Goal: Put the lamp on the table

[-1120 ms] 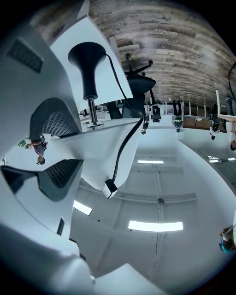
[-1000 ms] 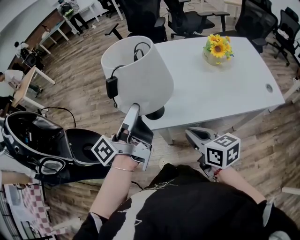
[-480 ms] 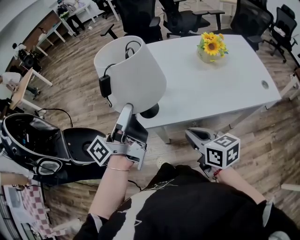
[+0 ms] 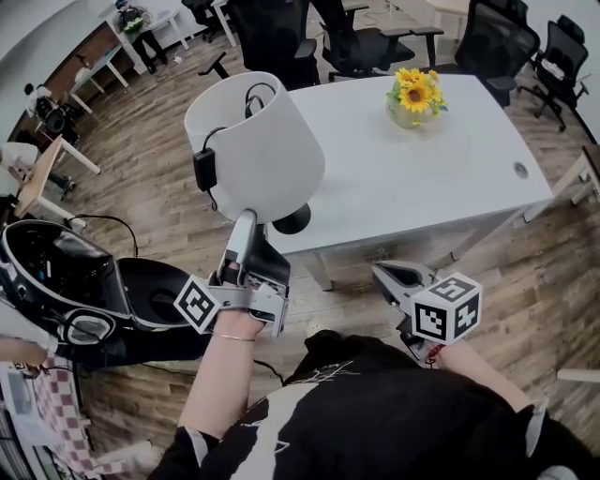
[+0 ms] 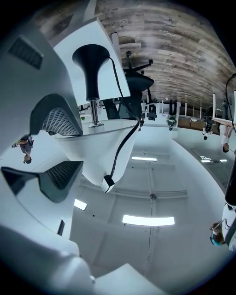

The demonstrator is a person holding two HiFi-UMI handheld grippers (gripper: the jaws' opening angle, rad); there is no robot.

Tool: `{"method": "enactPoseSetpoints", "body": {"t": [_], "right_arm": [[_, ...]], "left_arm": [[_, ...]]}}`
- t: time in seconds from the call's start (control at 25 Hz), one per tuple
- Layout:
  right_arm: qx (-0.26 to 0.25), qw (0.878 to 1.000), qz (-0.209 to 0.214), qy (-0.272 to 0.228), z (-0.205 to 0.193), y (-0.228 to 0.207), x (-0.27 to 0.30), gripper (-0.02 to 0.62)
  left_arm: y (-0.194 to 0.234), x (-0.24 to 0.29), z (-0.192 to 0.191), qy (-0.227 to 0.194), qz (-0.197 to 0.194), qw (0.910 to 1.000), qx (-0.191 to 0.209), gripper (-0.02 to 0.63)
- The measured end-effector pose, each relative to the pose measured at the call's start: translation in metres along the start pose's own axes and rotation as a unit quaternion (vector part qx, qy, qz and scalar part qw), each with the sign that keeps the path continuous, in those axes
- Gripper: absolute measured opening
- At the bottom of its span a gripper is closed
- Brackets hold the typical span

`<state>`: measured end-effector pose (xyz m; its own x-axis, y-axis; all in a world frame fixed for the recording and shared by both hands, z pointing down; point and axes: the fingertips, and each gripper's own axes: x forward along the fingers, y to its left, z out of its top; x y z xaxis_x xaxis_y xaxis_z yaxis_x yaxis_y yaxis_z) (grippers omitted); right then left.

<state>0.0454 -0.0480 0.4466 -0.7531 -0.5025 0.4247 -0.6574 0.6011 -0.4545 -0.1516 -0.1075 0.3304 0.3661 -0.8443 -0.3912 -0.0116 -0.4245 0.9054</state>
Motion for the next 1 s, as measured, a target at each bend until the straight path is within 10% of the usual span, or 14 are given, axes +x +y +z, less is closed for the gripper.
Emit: {"method": "enactPoseSetpoints", "body": {"t": [0.32, 0.72, 0.84, 1.0], "right_arm": [[0.001, 0.999, -0.048, -0.018, -0.002, 0.001, -0.029, 0.024], [0.041, 0.993, -0.074, -0.082, 0.016, 0.053, -0.021, 0.024], [0.053, 0.991, -0.05, -0.116, 0.031, 0.084, -0.018, 0.023], [0.027, 0.988, -0.024, -0.152, 0.048, 0.135, -0.015, 0.024]], "left_arm": [[0.005, -0.021, 0.005, 0.007, -0.006, 1.0, -0.002, 0.132], [-0.026, -0.042, 0.004, 0.122, -0.028, 0.992, 0.019, 0.023], [-0.043, -0.064, -0.005, 0.206, -0.016, 0.9754, 0.077, 0.018], [-0.05, -0.101, -0.008, 0.309, 0.028, 0.9259, 0.216, 0.018]]}}
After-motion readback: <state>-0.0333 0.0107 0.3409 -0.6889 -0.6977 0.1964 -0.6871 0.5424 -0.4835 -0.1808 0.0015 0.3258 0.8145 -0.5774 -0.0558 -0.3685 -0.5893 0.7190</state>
